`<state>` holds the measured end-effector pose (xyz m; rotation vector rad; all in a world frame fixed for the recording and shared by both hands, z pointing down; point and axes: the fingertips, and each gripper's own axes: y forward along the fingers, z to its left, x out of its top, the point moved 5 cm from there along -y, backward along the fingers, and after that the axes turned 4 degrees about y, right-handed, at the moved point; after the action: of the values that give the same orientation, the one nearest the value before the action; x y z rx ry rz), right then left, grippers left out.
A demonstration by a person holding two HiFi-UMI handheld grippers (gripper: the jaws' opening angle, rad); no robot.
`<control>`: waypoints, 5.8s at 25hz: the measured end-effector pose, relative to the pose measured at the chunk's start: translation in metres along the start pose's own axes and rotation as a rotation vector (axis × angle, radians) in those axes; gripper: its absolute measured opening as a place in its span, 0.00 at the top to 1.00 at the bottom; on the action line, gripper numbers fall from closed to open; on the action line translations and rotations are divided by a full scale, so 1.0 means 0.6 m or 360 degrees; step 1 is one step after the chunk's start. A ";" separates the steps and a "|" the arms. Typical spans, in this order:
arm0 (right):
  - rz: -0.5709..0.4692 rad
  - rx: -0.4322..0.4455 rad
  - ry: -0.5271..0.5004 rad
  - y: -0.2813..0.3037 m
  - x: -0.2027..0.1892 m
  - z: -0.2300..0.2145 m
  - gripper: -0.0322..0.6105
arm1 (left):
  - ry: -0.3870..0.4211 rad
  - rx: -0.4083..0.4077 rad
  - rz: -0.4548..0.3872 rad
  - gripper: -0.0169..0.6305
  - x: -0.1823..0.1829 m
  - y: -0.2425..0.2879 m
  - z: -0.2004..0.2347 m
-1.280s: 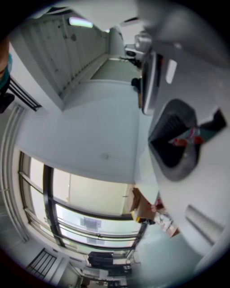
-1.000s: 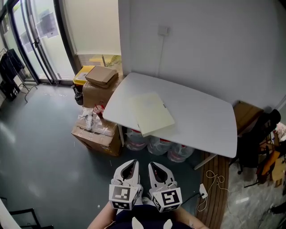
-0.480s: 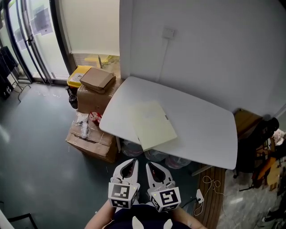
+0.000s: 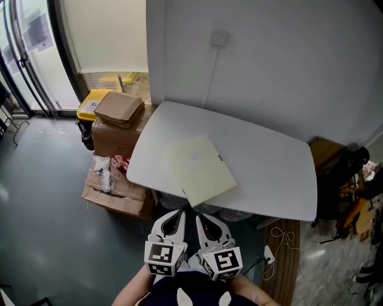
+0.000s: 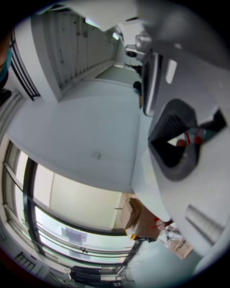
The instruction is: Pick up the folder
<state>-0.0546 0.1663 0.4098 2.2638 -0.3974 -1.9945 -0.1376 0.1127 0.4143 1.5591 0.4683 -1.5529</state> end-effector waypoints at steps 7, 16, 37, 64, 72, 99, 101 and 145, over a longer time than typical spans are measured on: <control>0.0059 -0.0045 0.0016 0.020 -0.004 -0.009 0.93 | -0.0027 -0.0042 0.0042 0.97 -0.007 0.024 0.005; 0.0101 -0.0041 0.0020 0.056 -0.013 -0.034 0.93 | -0.0038 -0.0011 0.0092 0.97 -0.017 0.060 0.025; 0.0296 0.0163 0.0001 0.203 0.014 -0.158 0.93 | -0.0189 0.0087 0.0246 0.82 0.000 0.213 0.067; 0.0780 0.0405 -0.0041 0.323 -0.066 -0.304 0.58 | -0.0526 0.0341 0.0566 0.63 -0.100 0.332 0.119; 0.0893 0.0445 -0.0049 0.350 -0.084 -0.346 0.55 | -0.0637 0.0412 0.0632 0.58 -0.125 0.351 0.133; 0.1141 0.0349 0.0184 0.385 -0.154 -0.491 0.51 | -0.0875 0.0567 0.0752 0.56 -0.187 0.384 0.150; 0.1165 0.0349 0.0234 0.386 -0.162 -0.497 0.51 | -0.0914 0.0566 0.0749 0.56 -0.191 0.385 0.153; 0.1340 0.0520 0.0932 0.404 -0.227 -0.527 0.47 | -0.1541 0.0061 0.0718 0.48 -0.262 0.406 0.189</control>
<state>0.2105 -0.0625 0.6432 2.1398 -1.3735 -0.8686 -0.0436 -0.0632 0.6531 0.6986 -0.4281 -1.7180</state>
